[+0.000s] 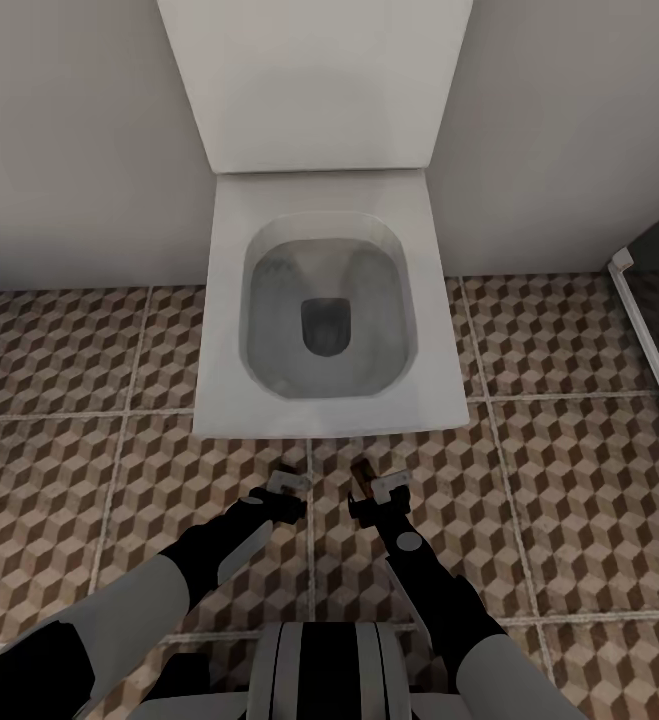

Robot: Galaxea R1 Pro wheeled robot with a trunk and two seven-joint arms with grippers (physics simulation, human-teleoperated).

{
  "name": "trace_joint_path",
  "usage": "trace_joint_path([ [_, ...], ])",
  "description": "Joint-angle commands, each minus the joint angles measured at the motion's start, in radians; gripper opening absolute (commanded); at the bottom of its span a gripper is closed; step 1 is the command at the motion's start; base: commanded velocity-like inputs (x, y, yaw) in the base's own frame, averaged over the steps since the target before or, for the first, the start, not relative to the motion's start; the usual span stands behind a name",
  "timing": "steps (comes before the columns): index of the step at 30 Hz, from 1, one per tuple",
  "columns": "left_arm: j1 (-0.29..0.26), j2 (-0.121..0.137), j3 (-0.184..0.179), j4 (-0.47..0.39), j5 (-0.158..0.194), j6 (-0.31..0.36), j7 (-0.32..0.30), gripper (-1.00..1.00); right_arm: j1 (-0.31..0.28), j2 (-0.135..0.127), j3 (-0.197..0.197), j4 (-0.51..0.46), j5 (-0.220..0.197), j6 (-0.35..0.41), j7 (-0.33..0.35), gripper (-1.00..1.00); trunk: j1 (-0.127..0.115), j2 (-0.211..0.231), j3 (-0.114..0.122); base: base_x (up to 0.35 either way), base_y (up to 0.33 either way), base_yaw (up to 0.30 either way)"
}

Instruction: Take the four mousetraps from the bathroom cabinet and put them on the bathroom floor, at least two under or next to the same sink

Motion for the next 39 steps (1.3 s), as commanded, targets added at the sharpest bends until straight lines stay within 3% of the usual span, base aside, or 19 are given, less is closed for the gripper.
trace_joint_path([
  [1,-0.001,0.001,-0.006,-0.002,0.009,0.002,0.009,1.0,0.0,0.0,0.003,-0.001,0.01,0.009,-0.006,1.0,0.0,0.0,0.0,0.0,0.0,0.0],
  [11,-0.001,0.001,-0.006,-0.002,0.01,0.002,0.009,1.0,0.0,0.001,0.003,-0.001,0.01,0.009,-0.006,1.0,0.0,0.0,0.0,-0.089,0.0,0.0],
  [39,-0.001,0.001,-0.006,0.005,0.009,0.002,0.009,1.0,0.0,0.001,0.003,-0.001,0.01,0.009,-0.006,1.0,0.0,0.0,0.0,-0.322,0.0,0.0],
])
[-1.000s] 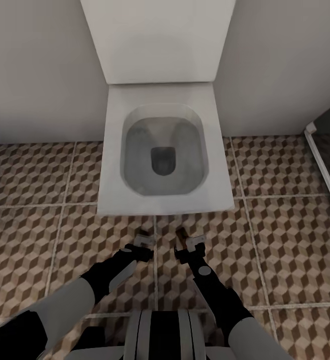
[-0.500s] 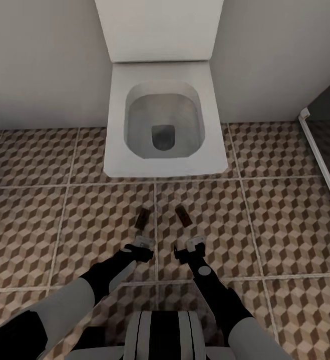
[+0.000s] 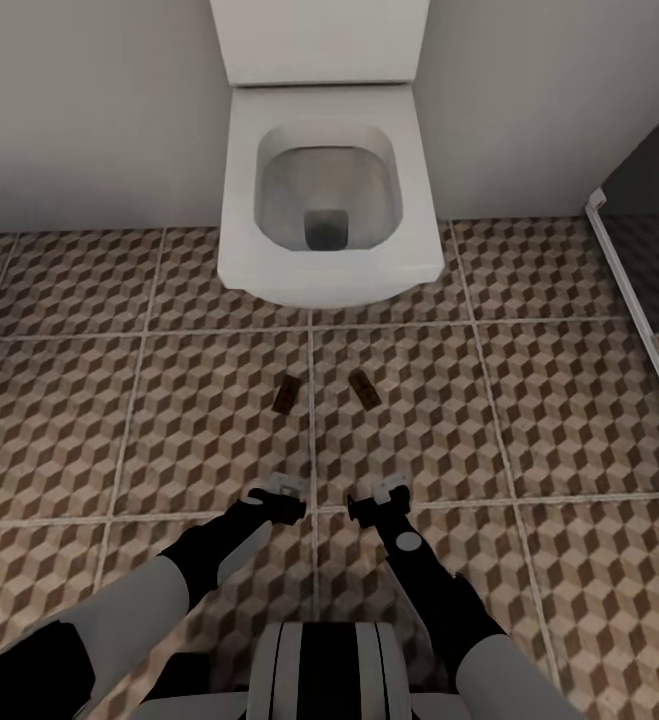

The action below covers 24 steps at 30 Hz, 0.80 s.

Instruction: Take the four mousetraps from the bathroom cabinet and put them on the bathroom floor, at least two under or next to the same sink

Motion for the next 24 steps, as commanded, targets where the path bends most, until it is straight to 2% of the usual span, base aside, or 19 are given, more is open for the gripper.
trace_joint_path([
  [1,-0.001,0.001,-0.006,-0.002,0.009,0.002,0.009,1.0,0.0,0.0,0.003,-0.002,0.01,0.009,-0.006,1.0,-0.001,0.0,0.0,-0.103,0.0,0.0],
  [24,-0.001,-0.012,-0.006,-0.008,0.011,0.003,0.011,1.0,0.0,-0.002,0.003,-0.002,0.01,0.009,-0.006,1.0,-0.001,0.0,0.0,-0.015,0.0,0.0],
])
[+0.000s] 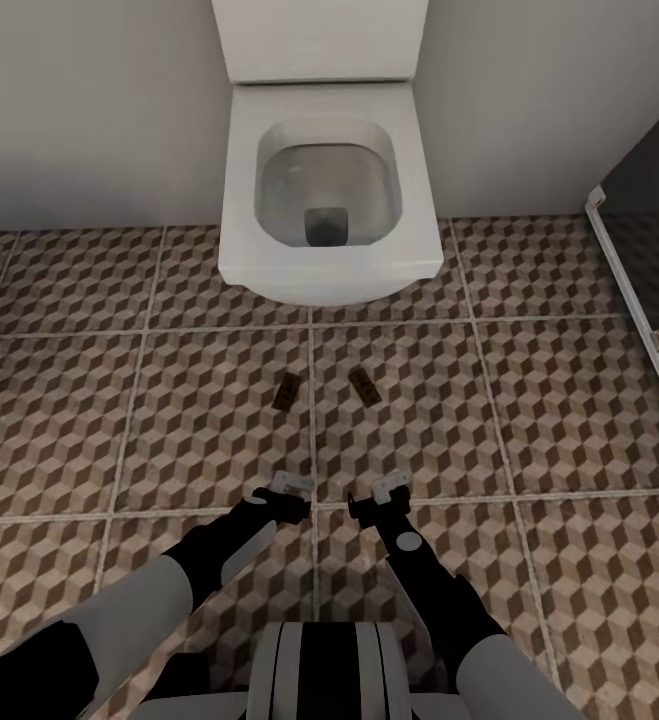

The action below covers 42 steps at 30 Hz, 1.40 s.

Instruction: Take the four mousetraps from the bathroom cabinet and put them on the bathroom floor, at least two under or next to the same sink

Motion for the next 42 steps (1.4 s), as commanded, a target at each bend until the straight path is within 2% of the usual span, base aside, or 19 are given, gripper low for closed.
trace_joint_path([
  [1,-0.001,0.0,-0.006,-0.002,0.01,0.001,0.009,1.0,0.0,0.0,0.003,-0.002,0.01,0.009,-0.006,1.0,0.0,0.0,0.0,0.0,0.0,0.0],
  [18,-0.001,-0.002,-0.005,0.001,0.012,0.002,0.01,1.0,0.0,0.0,0.003,-0.001,0.01,0.009,-0.006,1.0,0.0,0.0,0.0,0.0,0.0,0.0],
  [31,-0.001,-0.001,-0.005,0.002,0.012,0.004,0.009,1.0,0.0,0.0,0.003,-0.001,0.01,0.009,-0.006,1.0,-0.006,0.003,0.05,0.0,0.0,0.0],
  [42,-0.001,-0.002,-0.005,0.003,0.012,0.004,0.009,1.0,0.0,0.0,0.003,-0.001,0.01,0.009,-0.006,1.0,-0.048,0.08,0.084,0.0,0.0,0.0],
])
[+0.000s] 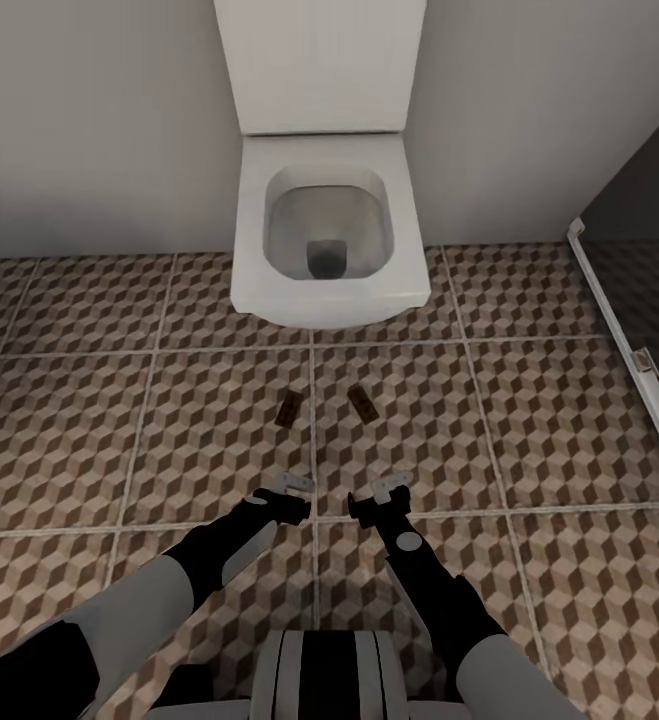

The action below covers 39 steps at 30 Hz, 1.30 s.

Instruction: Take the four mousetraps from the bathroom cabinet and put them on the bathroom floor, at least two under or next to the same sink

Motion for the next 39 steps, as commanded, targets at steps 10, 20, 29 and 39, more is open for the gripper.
trace_joint_path([
  [10,-0.001,0.002,-0.007,-0.001,0.011,0.0,0.008,1.0,0.0,-0.002,0.003,-0.002,0.01,0.008,-0.005,1.0,-0.039,0.07,0.031,0.0,0.0,0.0],
  [20,0.0,0.015,-0.007,-0.003,0.009,-0.001,0.008,1.0,0.0,-0.006,0.002,-0.002,0.01,0.007,-0.005,1.0,-0.077,0.14,0.062,0.0,0.0,0.0],
  [29,0.005,0.03,-0.008,-0.002,0.009,-0.003,0.008,1.0,0.0,-0.052,0.001,-0.002,0.006,0.001,0.001,1.0,-0.111,0.203,0.09,0.0,0.0,0.0],
  [39,0.021,0.052,-0.008,-0.002,0.009,-0.004,0.008,1.0,0.0,-0.117,0.0,0.003,0.002,-0.025,0.074,1.0,-0.15,0.273,0.122,0.0,0.0,0.0],
])
